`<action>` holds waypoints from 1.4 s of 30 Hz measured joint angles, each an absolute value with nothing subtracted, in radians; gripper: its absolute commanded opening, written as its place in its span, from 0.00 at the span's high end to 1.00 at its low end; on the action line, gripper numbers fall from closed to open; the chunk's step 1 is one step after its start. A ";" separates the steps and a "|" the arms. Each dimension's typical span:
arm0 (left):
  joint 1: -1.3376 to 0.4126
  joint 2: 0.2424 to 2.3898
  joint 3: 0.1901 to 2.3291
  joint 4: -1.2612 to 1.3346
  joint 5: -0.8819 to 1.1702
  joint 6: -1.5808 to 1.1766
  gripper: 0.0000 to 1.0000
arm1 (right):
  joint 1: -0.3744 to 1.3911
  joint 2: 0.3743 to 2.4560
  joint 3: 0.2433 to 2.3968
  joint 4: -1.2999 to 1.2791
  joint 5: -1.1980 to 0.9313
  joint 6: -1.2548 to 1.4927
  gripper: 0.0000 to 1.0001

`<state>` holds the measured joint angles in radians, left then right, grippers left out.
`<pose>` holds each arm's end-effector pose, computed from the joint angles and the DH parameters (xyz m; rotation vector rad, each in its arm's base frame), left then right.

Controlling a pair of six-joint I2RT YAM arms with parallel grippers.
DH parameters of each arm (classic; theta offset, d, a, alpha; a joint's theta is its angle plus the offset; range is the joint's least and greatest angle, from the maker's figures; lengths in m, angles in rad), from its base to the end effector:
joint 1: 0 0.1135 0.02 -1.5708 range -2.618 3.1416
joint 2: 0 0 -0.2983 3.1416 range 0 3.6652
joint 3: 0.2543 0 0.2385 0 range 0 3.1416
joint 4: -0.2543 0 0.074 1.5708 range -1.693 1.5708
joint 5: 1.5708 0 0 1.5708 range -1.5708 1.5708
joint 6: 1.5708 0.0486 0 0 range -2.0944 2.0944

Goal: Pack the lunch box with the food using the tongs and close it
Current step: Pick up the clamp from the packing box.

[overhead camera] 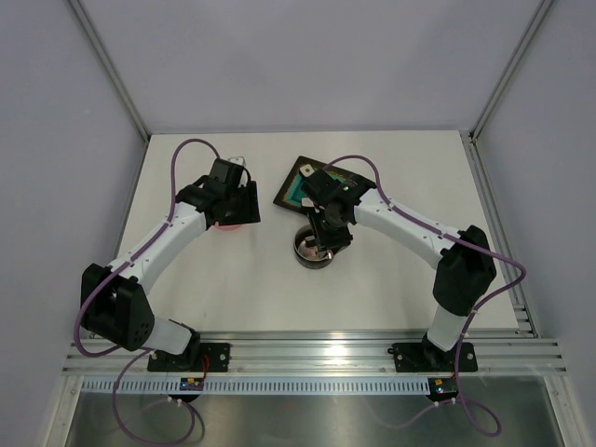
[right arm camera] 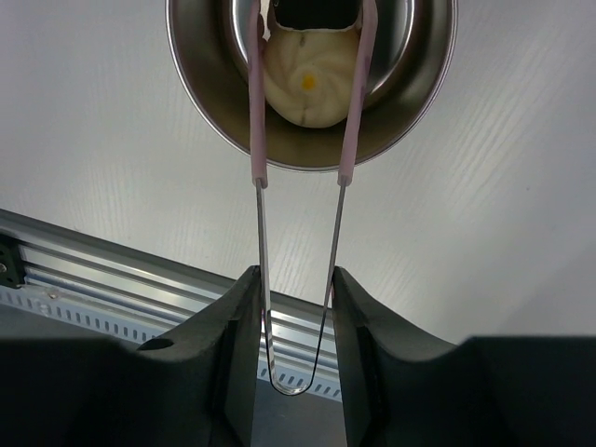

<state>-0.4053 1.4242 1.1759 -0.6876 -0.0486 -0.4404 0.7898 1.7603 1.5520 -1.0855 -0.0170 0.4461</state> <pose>0.2652 -0.1112 0.3114 -0.0645 2.5279 -0.2849 0.2444 0.2477 0.2995 -0.5018 2.8712 0.2556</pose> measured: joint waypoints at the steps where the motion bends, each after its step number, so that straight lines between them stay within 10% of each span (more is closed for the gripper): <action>1: -0.405 1.424 1.176 -0.687 -0.049 -0.440 0.39 | 0.790 1.760 1.556 -1.090 -0.017 0.446 0.60; 42: -0.405 1.424 1.176 -0.687 -0.049 -0.440 0.39 | 0.790 1.747 1.618 -1.121 0.036 0.443 0.62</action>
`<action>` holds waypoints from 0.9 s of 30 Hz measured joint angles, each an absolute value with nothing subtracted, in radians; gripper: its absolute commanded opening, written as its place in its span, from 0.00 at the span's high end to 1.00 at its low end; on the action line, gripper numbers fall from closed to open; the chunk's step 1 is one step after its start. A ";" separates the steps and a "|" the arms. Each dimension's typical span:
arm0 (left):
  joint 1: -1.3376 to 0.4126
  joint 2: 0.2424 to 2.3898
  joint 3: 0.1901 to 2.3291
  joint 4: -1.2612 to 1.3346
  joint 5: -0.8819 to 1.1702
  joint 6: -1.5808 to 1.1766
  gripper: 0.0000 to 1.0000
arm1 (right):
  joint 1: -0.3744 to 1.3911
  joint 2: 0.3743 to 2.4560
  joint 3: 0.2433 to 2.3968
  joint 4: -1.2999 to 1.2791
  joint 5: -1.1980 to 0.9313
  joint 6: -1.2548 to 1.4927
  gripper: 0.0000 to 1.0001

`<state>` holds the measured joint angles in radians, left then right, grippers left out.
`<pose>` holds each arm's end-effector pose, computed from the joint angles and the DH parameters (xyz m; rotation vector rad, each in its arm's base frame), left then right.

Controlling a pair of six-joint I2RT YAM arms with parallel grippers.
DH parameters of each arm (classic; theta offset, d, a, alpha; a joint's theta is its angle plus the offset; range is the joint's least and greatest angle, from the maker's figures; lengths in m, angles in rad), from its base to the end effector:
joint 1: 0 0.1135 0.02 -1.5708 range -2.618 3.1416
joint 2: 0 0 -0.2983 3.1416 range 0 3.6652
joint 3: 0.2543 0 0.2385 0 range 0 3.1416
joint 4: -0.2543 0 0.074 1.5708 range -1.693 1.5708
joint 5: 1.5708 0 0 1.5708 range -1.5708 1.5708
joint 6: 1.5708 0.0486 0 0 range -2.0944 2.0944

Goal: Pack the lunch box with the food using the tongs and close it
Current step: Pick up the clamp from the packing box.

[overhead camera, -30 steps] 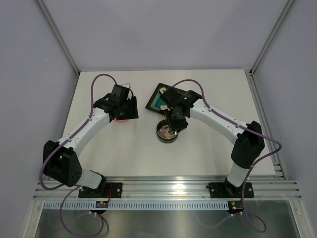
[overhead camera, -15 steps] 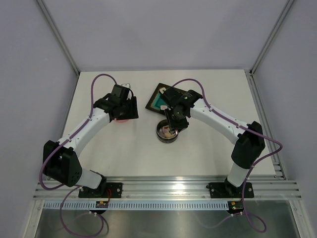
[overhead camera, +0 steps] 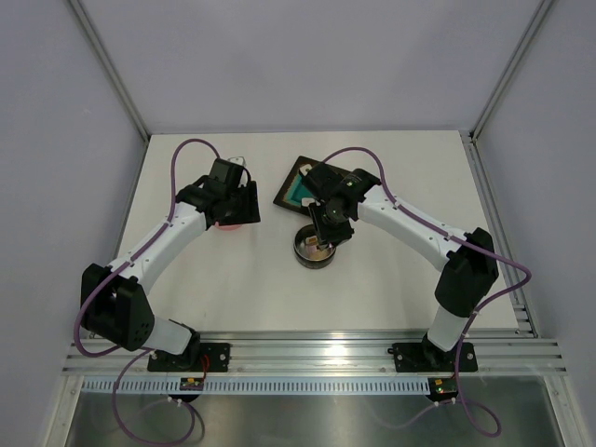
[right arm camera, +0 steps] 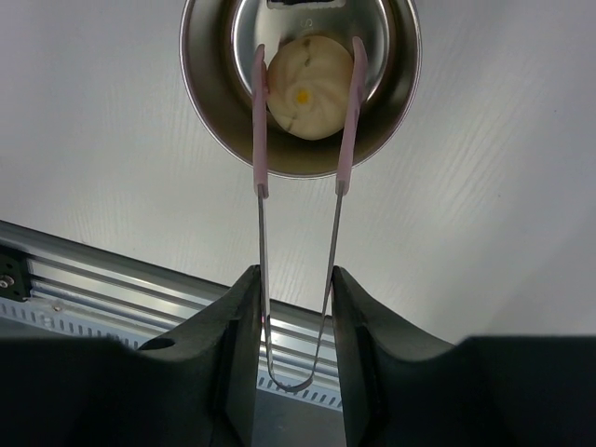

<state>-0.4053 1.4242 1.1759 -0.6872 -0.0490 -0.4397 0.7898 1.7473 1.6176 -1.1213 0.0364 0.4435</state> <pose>0.2653 -0.1112 0.3114 -0.0638 2.5273 -0.2843 0.2459 0.2456 0.3205 -0.4830 2.8102 0.2236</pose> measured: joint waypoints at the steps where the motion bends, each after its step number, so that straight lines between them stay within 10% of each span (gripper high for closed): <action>1: -0.405 1.424 1.176 -0.687 -0.049 -0.440 0.39 | 0.790 1.747 1.618 -1.120 0.036 0.443 0.62; 27: -0.405 1.424 1.176 -0.688 -0.049 -0.440 0.39 | 0.790 1.748 1.681 -1.123 0.044 0.430 0.56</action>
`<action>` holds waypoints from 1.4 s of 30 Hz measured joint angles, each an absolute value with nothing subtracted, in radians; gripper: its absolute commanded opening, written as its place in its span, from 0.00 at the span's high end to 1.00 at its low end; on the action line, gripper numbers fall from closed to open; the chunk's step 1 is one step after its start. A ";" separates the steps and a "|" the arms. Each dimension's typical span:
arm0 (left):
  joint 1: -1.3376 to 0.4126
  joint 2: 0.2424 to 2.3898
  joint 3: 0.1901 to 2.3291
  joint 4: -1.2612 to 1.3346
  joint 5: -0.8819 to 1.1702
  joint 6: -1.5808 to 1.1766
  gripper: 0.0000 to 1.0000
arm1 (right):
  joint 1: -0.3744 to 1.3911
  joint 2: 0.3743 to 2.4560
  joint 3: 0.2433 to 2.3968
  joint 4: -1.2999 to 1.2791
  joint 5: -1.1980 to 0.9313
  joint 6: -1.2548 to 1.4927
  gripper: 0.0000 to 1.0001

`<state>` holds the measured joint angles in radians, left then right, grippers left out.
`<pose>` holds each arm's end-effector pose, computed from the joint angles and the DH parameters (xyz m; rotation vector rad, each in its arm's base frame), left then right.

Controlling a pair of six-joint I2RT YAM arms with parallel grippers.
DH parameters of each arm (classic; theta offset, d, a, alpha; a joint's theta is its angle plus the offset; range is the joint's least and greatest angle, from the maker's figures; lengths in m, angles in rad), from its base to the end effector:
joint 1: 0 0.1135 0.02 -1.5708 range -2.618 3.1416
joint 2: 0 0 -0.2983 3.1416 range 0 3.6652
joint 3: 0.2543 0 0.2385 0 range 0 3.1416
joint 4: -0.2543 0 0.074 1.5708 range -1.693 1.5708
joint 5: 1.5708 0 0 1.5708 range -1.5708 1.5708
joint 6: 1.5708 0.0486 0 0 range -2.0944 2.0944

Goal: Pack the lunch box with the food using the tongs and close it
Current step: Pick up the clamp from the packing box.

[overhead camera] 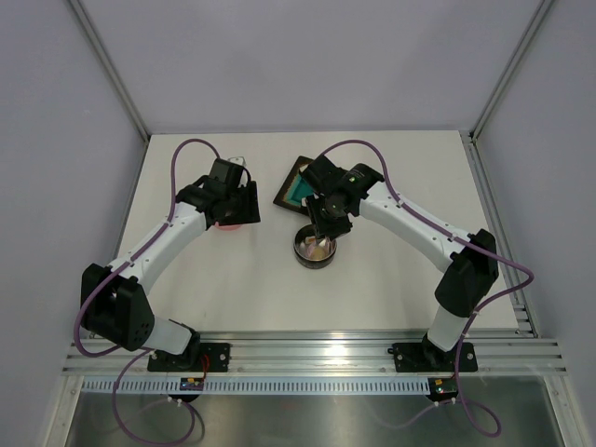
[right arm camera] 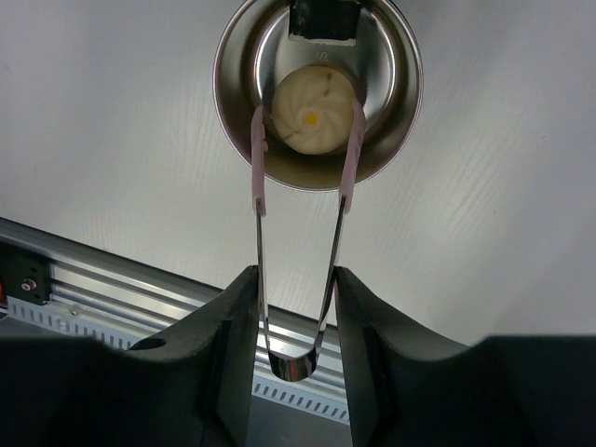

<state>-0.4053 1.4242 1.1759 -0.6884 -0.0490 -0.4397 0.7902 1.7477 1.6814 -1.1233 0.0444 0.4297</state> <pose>0.2652 -0.1112 0.3113 -0.0638 2.5285 -0.2838 0.2495 0.2488 0.3380 -0.4889 2.7495 0.2578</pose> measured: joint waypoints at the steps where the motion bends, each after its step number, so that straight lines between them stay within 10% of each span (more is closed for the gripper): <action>1: -0.405 1.424 1.176 -0.688 -0.049 -0.440 0.39 | 0.790 1.748 1.681 -1.123 0.044 0.430 0.56; 42: -0.405 1.444 1.176 -0.691 -0.049 -0.437 0.39 | 0.790 1.748 1.732 -1.150 0.089 0.412 0.61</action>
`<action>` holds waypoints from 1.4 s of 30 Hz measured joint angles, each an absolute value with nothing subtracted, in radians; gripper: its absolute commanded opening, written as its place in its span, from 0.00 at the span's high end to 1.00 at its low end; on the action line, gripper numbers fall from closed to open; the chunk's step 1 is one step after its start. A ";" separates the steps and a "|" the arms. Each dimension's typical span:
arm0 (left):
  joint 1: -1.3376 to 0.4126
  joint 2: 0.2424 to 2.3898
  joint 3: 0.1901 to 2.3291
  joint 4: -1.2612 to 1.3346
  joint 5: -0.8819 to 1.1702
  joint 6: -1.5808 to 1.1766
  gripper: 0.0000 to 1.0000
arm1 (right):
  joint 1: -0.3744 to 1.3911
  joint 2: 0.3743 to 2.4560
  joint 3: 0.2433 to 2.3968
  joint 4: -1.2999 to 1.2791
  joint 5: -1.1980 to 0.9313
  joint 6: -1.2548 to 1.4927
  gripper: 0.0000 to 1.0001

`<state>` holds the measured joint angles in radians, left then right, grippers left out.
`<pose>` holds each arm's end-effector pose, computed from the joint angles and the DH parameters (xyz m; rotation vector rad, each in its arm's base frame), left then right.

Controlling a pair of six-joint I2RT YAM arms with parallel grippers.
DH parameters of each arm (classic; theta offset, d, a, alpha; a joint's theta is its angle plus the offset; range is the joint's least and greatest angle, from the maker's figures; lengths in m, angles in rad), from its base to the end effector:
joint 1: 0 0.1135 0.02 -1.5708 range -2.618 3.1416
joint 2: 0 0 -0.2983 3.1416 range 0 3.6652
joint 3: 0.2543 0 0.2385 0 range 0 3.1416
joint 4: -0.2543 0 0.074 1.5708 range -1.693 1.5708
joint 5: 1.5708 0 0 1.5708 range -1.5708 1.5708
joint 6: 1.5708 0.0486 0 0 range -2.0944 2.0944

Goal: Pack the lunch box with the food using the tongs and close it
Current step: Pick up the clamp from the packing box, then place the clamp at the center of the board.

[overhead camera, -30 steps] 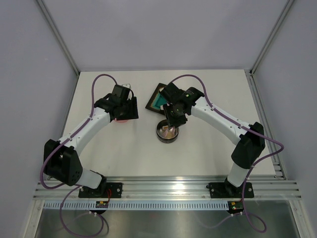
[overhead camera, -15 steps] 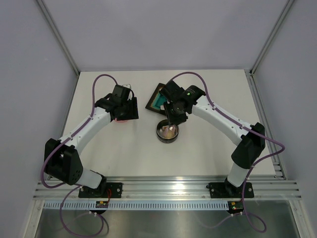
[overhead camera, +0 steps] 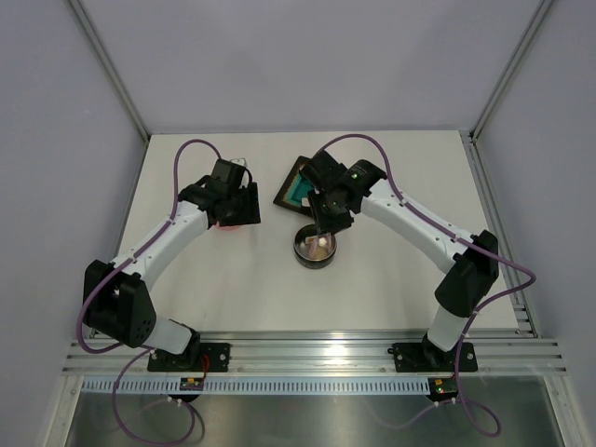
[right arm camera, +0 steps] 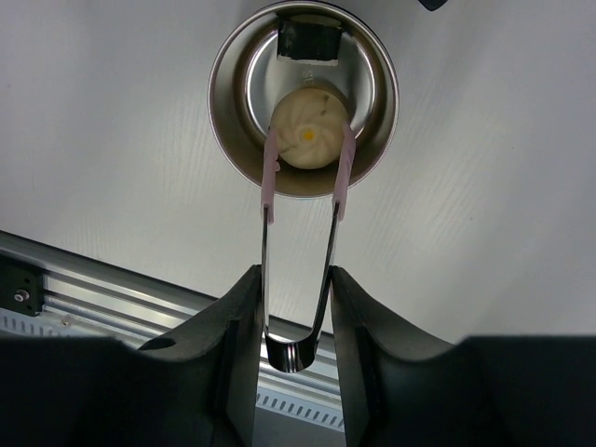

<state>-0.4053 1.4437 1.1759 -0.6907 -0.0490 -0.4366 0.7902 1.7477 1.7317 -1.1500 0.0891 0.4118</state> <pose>0.2685 -0.1126 0.3059 -0.0596 2.5493 -0.2723 0.2511 0.2474 0.3509 -0.4925 2.7056 0.2180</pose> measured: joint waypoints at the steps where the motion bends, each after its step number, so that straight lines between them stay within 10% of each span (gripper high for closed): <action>1: -0.405 1.444 1.176 -0.691 -0.049 -0.437 0.39 | 0.790 1.748 1.732 -1.150 0.089 0.411 0.64; 23: -0.405 1.444 1.176 -0.699 -0.049 -0.436 0.39 | 0.744 1.708 1.830 -1.140 0.284 0.397 0.78; 42: -0.405 1.444 1.176 -0.707 -0.049 -0.434 0.39 | 0.528 1.351 0.876 -0.376 0.567 0.421 0.73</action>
<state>-0.4053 1.4437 1.1763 -0.7067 -0.0486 -0.4339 0.5282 1.3514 0.8764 -0.3759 0.5667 0.4213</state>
